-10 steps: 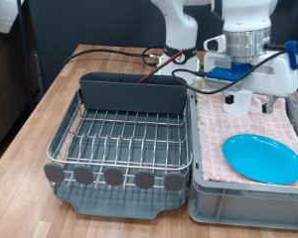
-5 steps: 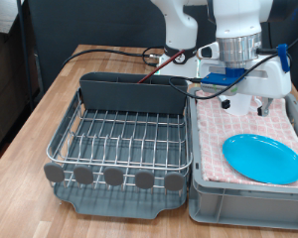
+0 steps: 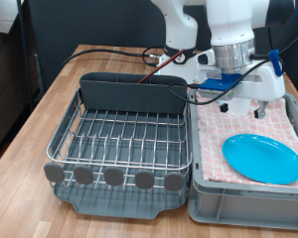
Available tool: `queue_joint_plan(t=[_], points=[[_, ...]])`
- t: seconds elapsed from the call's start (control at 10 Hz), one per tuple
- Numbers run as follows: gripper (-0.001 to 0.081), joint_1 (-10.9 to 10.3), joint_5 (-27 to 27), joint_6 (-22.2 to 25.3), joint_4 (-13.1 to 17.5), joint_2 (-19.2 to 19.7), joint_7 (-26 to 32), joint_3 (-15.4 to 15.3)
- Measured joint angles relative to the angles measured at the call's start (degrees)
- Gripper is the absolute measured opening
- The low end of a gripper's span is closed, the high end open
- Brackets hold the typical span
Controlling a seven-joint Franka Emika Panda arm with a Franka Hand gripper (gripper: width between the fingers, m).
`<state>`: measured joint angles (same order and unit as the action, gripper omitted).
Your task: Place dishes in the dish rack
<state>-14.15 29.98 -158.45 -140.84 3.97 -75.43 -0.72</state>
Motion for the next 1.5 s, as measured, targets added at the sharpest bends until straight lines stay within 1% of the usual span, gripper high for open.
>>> queue_joint_plan(t=[0.3,0.5,0.9,1.2,1.5], points=[[0.0803,0.0,1.8,-2.0,-0.3,1.2,2.0,-0.5],[0.0803,0.0,4.1,-3.4,-0.3,2.5,3.6,-0.8],[0.0803,0.3,11.7,-6.4,-0.2,5.3,10.3,-2.1],[0.0803,0.8,16.8,-7.3,0.8,6.9,16.1,-3.1],[0.0803,1.0,18.7,-7.4,2.2,8.4,18.5,-3.2]])
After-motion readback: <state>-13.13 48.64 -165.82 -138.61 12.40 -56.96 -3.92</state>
